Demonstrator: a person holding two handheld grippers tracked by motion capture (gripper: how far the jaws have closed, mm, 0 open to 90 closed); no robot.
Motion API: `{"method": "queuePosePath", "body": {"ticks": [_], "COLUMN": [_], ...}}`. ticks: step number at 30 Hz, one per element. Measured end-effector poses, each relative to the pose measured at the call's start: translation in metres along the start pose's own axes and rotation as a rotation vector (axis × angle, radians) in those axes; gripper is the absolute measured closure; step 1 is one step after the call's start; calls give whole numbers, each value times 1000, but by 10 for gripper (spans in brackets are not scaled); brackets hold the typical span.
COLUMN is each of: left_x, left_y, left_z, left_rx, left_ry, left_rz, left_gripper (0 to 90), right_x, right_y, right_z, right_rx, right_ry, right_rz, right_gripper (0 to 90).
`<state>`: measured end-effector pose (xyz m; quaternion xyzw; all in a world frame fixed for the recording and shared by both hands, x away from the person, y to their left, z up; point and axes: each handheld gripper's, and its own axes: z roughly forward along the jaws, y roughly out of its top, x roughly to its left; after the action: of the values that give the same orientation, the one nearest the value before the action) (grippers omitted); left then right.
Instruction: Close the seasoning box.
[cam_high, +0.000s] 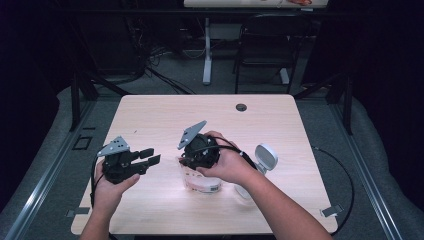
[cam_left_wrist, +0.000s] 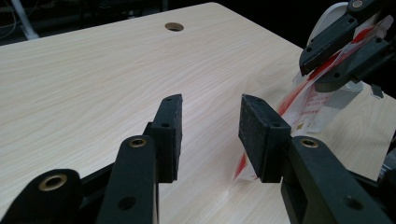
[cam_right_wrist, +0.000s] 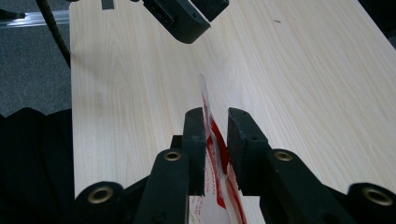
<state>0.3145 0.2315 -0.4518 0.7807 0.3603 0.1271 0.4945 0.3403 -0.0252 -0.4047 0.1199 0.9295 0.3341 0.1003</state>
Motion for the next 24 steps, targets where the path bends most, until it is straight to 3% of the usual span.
{"method": "queuePosePath", "body": {"ticks": [8,16,24], "left_x": [0,0,-1], "left_y": [-1,-2,-3], "left_z": [0,-1,1], "left_rx": [4,6,14], "left_ry": [2,-3,-16], "left_rz": [-2,-3,0], "left_gripper": [600,600,590], "right_x": [-1,-1,-1], "right_y": [2,4,3], "right_z": [2,2,-1], "right_rx": [17,42,50], "right_ry": [8,9,10], "right_rz": [5,-22,-54], "right_gripper": [799,886,900]}}
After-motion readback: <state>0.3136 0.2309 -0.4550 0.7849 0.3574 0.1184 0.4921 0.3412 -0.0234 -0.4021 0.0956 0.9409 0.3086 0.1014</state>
